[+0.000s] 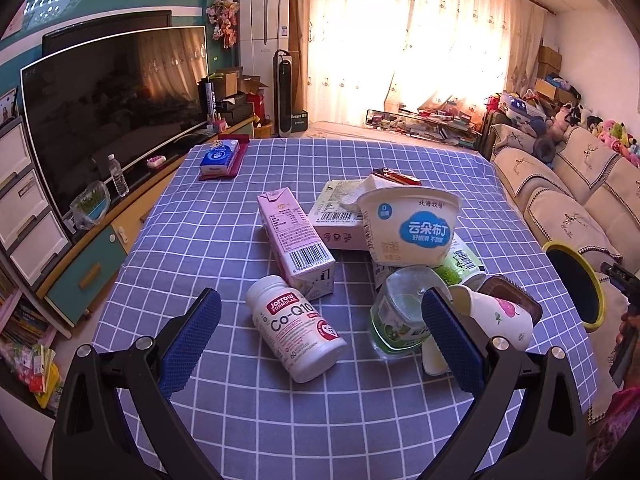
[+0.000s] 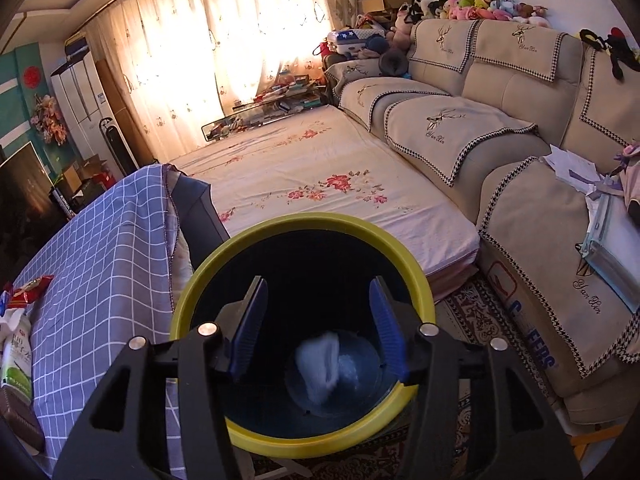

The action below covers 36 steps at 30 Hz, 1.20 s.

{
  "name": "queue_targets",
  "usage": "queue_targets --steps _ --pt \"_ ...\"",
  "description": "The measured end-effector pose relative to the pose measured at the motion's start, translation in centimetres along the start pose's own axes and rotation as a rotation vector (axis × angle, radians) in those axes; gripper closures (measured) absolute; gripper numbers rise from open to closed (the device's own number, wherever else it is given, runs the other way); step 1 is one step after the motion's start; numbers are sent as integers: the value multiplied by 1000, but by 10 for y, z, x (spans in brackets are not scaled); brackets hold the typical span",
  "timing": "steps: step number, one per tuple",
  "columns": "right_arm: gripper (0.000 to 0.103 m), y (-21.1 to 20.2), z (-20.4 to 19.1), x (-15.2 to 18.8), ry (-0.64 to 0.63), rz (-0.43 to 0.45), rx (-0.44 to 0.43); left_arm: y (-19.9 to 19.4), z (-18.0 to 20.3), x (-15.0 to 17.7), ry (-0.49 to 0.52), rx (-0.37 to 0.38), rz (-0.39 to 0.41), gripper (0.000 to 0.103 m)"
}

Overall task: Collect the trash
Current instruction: 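Carry the foam net over the yellow-rimmed bin and open the right gripper, then grasp the white pudding cup with the left gripper and lift it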

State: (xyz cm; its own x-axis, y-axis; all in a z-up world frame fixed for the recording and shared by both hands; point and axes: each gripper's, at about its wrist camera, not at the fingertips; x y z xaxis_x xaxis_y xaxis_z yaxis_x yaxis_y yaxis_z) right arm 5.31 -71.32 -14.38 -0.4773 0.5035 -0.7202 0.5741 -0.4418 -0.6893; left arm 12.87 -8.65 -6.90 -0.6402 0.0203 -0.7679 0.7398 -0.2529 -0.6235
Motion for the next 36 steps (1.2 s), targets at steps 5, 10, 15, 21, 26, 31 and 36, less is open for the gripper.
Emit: queue_targets --steps 5,10,15,21,26,31,36 --pt "45 -7 -2 1 9 8 -23 9 -4 1 -25 -38 -38 4" --pt "44 -11 -21 3 -20 7 -73 16 -13 4 -47 -102 -68 4" --pt "43 -12 -39 4 -45 -2 -109 27 -17 6 -49 -114 -100 4" --pt "42 -15 -51 1 -64 -2 -127 26 -3 -21 -16 -55 -43 4" --pt "41 -17 -52 -2 -65 -2 -136 42 22 -42 50 13 -60 4" --pt "41 -17 -54 -4 -71 -4 -147 65 44 -57 121 21 -79 4" --pt "40 -11 -55 -4 -70 -13 -154 88 45 -68 115 52 -127 4"
Point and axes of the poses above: each gripper's, at about its wrist camera, not at the fingertips, and y roughly the way its jaws point, z to its right, x to its underside, and after that the axes turned 11 degrees about x, right-handed
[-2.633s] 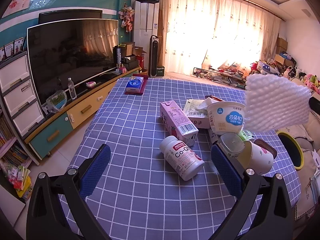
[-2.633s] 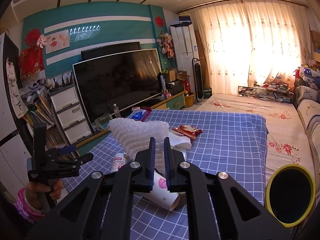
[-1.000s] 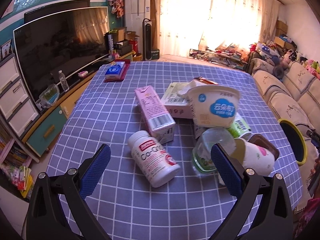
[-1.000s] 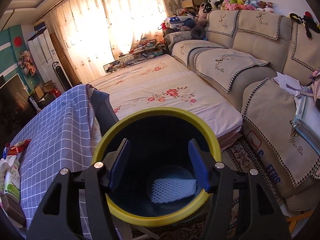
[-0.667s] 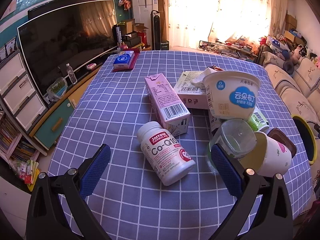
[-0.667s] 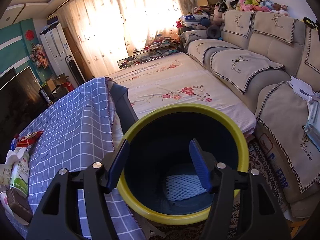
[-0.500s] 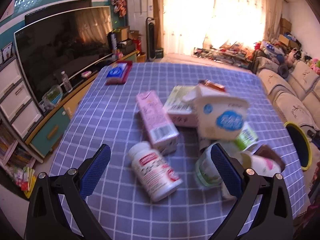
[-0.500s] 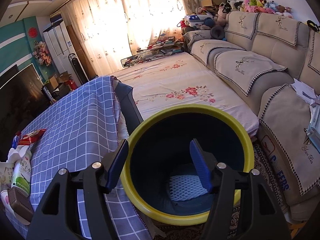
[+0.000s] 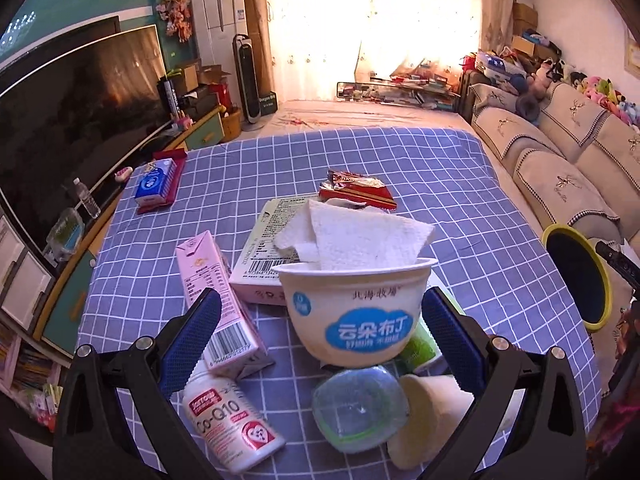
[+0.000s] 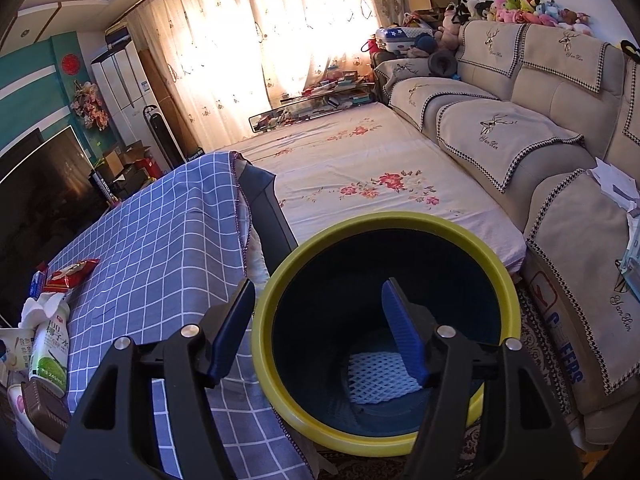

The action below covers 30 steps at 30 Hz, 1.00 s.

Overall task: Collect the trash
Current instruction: 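Grasp the white pudding cup with the left gripper and lift it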

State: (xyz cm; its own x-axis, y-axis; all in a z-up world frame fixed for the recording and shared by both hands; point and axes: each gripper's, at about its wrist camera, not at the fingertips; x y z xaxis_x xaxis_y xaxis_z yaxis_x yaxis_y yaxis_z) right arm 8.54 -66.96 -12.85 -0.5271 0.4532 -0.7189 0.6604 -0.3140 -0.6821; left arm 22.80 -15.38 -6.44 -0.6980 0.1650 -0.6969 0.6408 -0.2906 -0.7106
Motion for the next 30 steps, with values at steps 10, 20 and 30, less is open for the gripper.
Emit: queue_targets --steps 10,20,30 --pt "39 19 -3 3 0 -37 -19 25 4 -4 18 48 -67 14" --pt "39 19 -3 2 5 -37 -33 13 8 -4 39 71 -71 20" --pt "39 0 2 1 17 -3 -59 -61 12 -7 46 78 66 20"
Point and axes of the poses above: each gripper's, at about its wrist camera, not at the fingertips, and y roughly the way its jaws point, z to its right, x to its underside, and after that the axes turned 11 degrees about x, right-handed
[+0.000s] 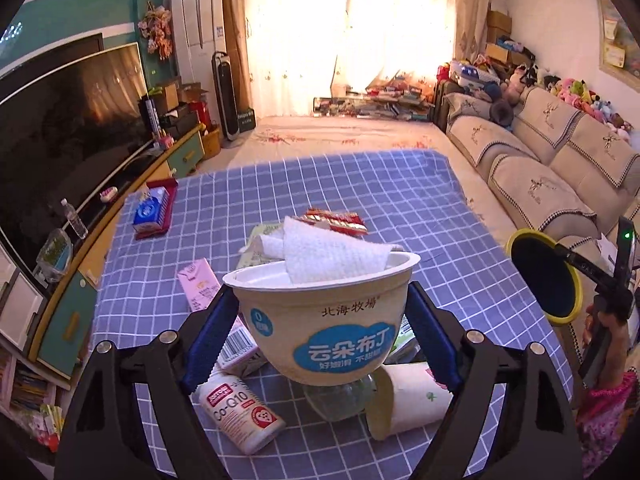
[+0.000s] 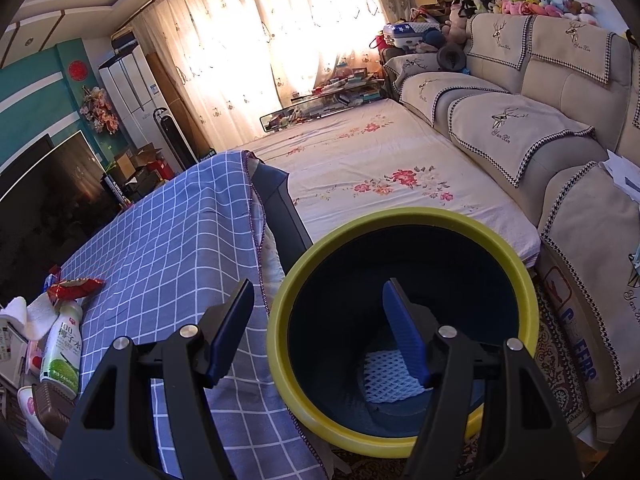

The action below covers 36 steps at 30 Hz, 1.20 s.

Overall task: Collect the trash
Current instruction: 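Grasp the white pudding cup with the left gripper and lift it, then pull the white tissue from the pudding cup with the right gripper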

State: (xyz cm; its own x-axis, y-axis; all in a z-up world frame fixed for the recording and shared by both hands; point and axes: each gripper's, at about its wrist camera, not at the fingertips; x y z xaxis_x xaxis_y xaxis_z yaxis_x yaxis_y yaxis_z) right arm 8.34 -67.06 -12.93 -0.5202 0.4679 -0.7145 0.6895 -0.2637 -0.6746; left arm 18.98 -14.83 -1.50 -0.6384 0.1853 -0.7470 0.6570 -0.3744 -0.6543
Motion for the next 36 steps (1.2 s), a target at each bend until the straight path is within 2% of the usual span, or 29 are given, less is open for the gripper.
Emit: queue_targets --steps 5,9,14,18,21,24,27,30,31,32,33,34,36 --pt "39 -9 6 -1 8 14 -8 -36 6 -10 16 0 71 20" --pt "39 -20 3 -1 5 16 -48 -46 16 -14 52 -7 81 20" --pt "39 -44 -32 5 -89 7 -228 -47 31 -13 73 28 71 20" --pt "39 -72 -82 14 -215 -7 -463 -48 44 -13 83 48 72 20" --pt "43 -94 -119 18 -297 -6 -633 -46 53 -13 96 56 70 20" --pt "44 -110 -155 17 -379 3 -718 -48 60 -13 107 64 72 20" --pt "46 -109 -187 14 -435 4 -729 -51 61 -11 111 72 75 20" --pt "59 -104 -211 11 -460 -23 -758 -52 61 -8 111 80 70 20" --pt "70 -104 -218 13 -469 -26 -764 -51 61 -8 111 82 69 20" --pt "88 -102 -226 13 -482 -28 -763 -51 60 -7 110 84 68 20" --pt "96 -101 -230 13 -491 -29 -756 -51 56 -6 108 84 67 20" --pt "101 -100 -232 12 -488 -24 -745 -51 53 -7 104 84 68 20" --pt "101 -99 -232 7 -458 -10 -722 -53 46 -5 90 84 73 20"
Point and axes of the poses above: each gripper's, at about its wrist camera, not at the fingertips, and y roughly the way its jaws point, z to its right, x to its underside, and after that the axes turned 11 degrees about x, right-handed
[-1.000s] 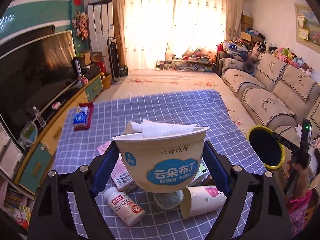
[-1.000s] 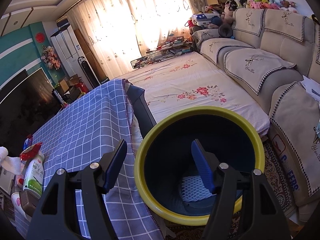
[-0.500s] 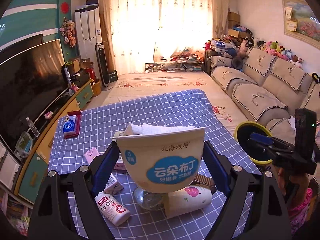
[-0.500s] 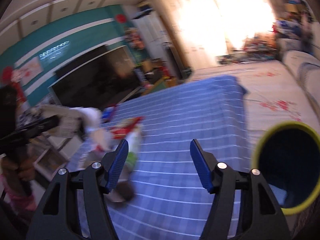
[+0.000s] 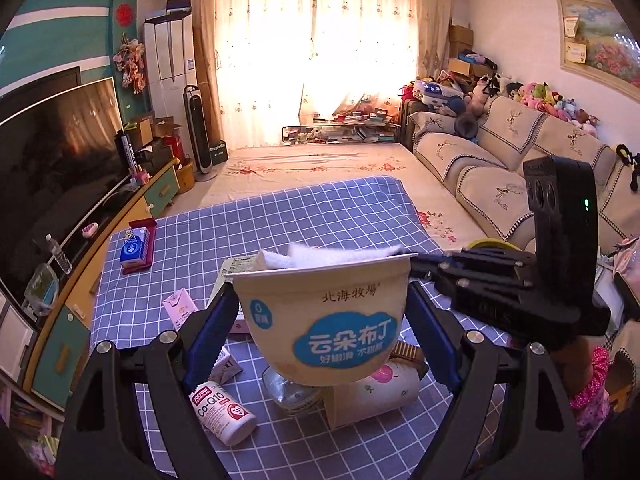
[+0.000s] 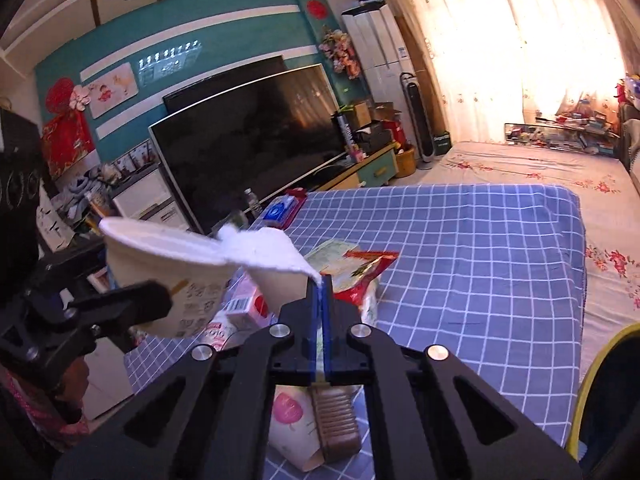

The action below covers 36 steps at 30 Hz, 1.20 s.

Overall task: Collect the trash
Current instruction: 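Pull the white tissue from the pudding cup with the right gripper, then drop the pudding cup into the bin with the left gripper while the right gripper carries the tissue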

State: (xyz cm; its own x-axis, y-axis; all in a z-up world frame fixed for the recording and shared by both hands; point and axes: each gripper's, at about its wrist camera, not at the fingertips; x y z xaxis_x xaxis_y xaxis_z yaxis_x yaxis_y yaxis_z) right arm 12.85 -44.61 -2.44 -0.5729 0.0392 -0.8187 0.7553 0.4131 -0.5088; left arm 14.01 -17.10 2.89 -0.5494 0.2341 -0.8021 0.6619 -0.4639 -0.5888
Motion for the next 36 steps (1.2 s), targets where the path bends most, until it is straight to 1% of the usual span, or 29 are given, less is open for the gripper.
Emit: queue_targets --steps 3,11,14,18,22,26,31,34,36 --pt "101 1 5 -13 29 15 -1 -5 -13 4 -27 -12 8 20" --pt "101 -7 -17 -56 -15 106 -4 -36 -53 17 -94 -122 45 20" --pt "101 -23 -18 -66 1 154 10 -41 -59 22 -99 -134 45 20" --pt "101 -48 -6 -66 40 199 37 -39 -57 25 -87 -119 42 20" --pt "101 -79 6 -54 52 233 90 -28 -48 24 -68 -76 31 20" --pt "101 -118 23 -32 69 257 177 -8 -25 18 -22 -14 4 20" --pt "101 -166 51 1 131 286 299 32 22 7 52 97 -40 20" --pt "101 -188 68 21 187 297 359 64 60 -1 86 182 -67 20" --pt "101 -204 83 35 226 304 405 84 84 -4 113 214 -84 20"
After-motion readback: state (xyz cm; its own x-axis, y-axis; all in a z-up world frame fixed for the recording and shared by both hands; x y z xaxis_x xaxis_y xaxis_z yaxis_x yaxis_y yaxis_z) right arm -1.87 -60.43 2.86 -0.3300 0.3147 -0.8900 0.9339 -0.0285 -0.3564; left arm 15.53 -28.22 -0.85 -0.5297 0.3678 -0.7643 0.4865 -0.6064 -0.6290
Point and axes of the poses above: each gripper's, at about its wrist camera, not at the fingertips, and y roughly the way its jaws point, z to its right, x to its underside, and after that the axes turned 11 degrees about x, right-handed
